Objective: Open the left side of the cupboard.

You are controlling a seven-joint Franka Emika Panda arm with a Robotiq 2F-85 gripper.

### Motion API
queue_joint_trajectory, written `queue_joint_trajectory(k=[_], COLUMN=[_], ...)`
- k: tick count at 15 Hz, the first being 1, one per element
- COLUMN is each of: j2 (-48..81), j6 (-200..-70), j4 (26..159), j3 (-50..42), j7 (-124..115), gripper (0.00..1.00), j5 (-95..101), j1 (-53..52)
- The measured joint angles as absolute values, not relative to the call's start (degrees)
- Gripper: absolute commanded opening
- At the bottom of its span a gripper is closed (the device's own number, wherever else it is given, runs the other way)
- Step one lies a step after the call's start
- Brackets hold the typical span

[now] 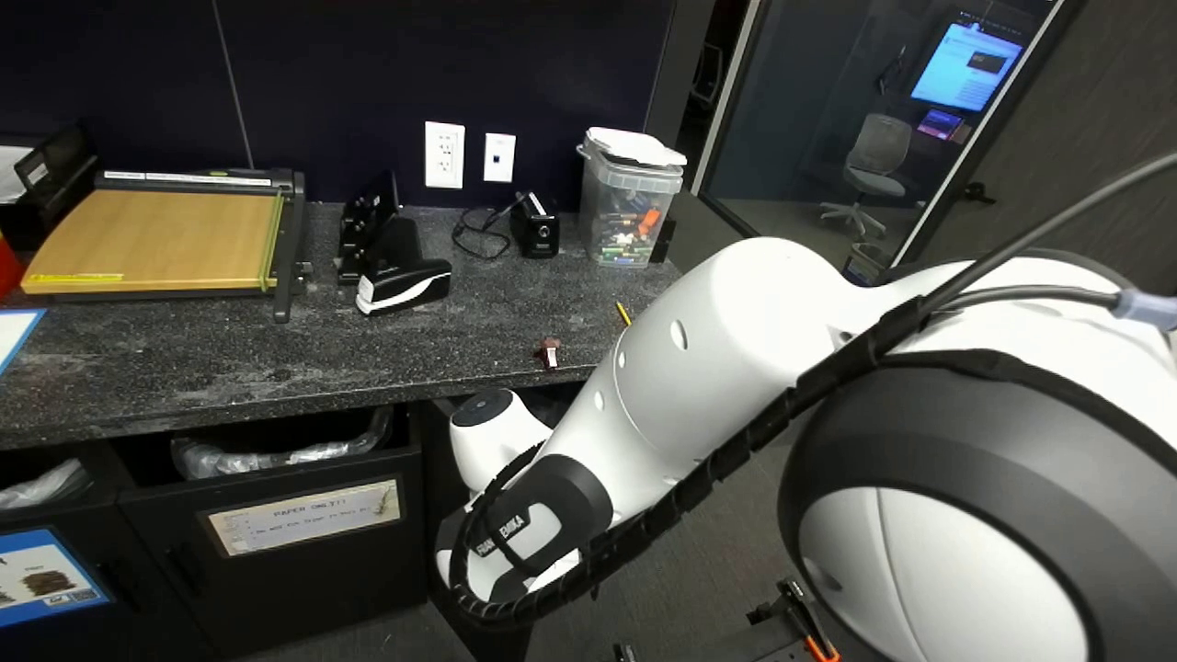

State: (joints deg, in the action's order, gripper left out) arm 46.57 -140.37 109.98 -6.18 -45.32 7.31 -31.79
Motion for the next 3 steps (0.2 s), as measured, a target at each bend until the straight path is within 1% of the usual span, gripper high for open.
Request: queue_joint_trajectory(k=[3], j2=[46.57], j6=[-140.36], j4=[109.98], j3=[-6.02], j7=[-45.31], gripper=[0.99], j5=[7.32], j1=[-31.79])
